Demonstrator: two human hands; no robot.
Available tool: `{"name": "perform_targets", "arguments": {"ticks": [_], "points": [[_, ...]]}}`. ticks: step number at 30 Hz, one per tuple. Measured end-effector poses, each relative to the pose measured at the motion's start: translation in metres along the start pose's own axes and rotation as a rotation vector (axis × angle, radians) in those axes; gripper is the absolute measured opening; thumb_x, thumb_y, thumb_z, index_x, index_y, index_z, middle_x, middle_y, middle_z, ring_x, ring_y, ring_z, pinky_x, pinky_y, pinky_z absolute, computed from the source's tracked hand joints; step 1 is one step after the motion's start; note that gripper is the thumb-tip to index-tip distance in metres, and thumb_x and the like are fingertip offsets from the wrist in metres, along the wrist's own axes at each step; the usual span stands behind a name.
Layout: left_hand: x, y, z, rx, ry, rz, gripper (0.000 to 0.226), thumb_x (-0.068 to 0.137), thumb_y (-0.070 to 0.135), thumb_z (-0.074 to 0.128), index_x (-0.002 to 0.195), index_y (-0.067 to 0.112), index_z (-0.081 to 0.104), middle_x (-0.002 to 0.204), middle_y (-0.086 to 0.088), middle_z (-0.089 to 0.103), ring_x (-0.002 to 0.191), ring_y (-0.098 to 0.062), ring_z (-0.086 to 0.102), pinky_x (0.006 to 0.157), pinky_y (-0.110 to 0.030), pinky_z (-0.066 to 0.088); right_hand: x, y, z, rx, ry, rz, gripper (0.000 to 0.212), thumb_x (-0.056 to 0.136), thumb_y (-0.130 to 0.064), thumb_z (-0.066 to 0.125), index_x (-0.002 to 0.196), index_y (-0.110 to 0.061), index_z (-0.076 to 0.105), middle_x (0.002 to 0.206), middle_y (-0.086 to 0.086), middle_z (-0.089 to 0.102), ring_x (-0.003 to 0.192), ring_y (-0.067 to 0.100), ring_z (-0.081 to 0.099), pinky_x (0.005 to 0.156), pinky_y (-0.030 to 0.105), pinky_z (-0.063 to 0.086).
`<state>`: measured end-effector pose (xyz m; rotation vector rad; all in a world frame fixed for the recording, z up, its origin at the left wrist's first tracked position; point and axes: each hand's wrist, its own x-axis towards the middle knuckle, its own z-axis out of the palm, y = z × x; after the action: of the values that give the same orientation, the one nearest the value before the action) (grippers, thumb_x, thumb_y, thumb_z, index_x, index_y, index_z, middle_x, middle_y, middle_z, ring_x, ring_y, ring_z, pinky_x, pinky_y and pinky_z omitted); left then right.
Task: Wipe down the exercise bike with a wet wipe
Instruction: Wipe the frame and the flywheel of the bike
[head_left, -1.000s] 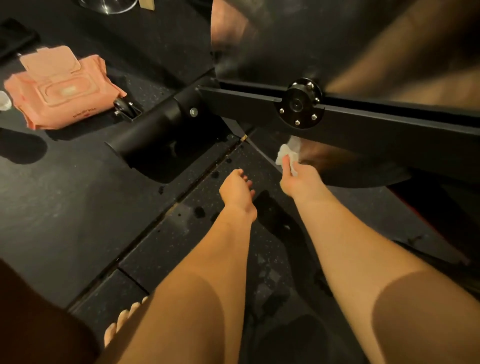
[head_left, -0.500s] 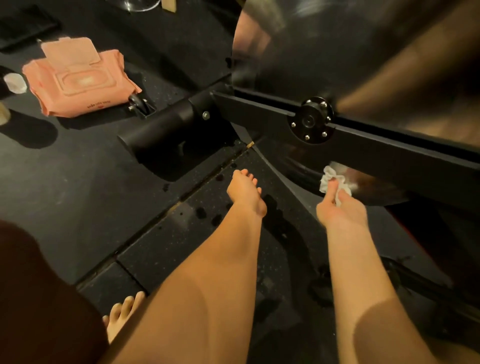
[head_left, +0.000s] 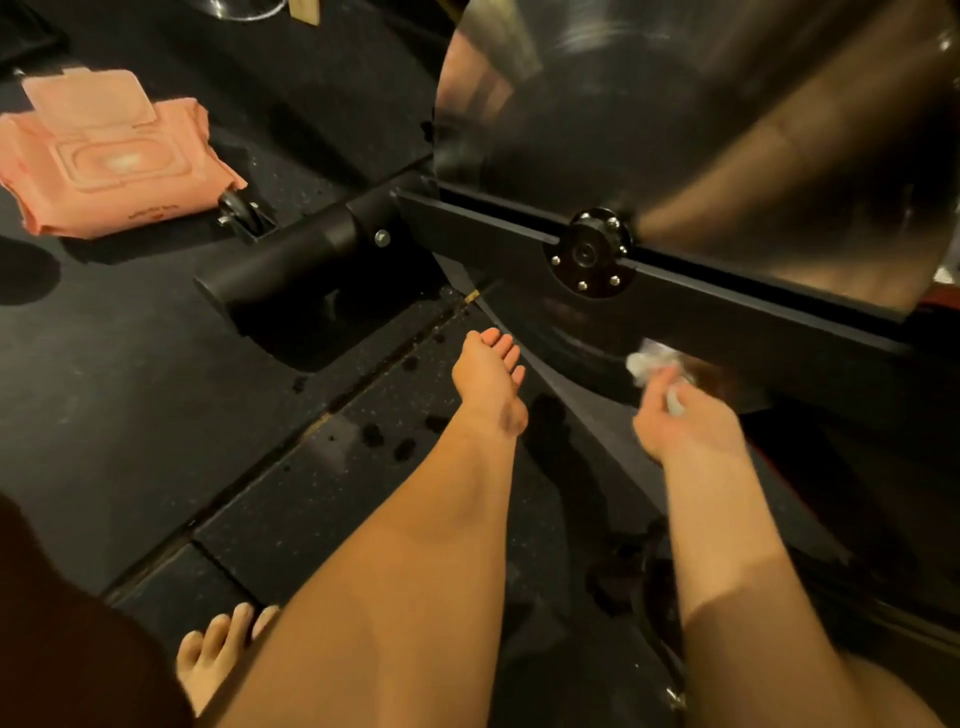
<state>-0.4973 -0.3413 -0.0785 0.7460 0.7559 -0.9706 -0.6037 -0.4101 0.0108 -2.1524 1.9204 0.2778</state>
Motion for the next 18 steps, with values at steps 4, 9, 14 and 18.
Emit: {"name": "perform_targets", "arguments": {"ticks": [4,9,14,18], "points": [[-0.005,-0.01,0.022,0.036,-0.106,0.021,0.043,0.107,0.031,0.032,0.136,0.009,0.053,0.132,-0.01,0.06,0.121,-0.023,0.058,0.104,-0.035,0.043,-0.016,0.017,-0.008,0.145,0.056,0.001,0.057,0.104,-0.046,0.022,0.121,-0.003,0.057,0.106,0.023,0.061,0.106,0.041,0.058,0.089,0.046,0.047],[0.005,0.007,0.004,0.119,0.069,0.159,0.034,0.104,0.027,0.036,0.119,0.012,0.062,0.118,-0.007,0.068,0.107,-0.017,0.064,0.093,-0.031,0.048,0.007,-0.085,0.031,0.038,-0.222,-0.13,0.056,0.103,-0.052,0.023,0.126,-0.019,0.062,0.116,0.012,0.062,0.098,0.026,0.058,0.078,0.03,0.034],[0.009,0.002,-0.012,0.174,0.126,0.219,0.032,0.104,0.029,0.039,0.112,0.013,0.066,0.108,-0.003,0.071,0.1,-0.015,0.067,0.085,-0.028,0.05,0.026,-0.11,0.055,0.113,-0.307,-0.265,0.05,0.103,-0.051,0.024,0.124,-0.025,0.062,0.094,0.003,0.059,0.059,0.009,0.037,0.061,0.028,0.032],[0.001,-0.019,0.007,0.191,0.047,0.117,0.032,0.104,0.028,0.038,0.112,0.013,0.065,0.109,-0.006,0.07,0.101,-0.017,0.066,0.085,-0.03,0.049,0.022,-0.024,0.014,0.148,-0.16,-0.198,0.047,0.103,-0.05,0.028,0.116,-0.023,0.064,0.093,0.003,0.062,0.08,0.019,0.056,0.079,0.033,0.039]]}}
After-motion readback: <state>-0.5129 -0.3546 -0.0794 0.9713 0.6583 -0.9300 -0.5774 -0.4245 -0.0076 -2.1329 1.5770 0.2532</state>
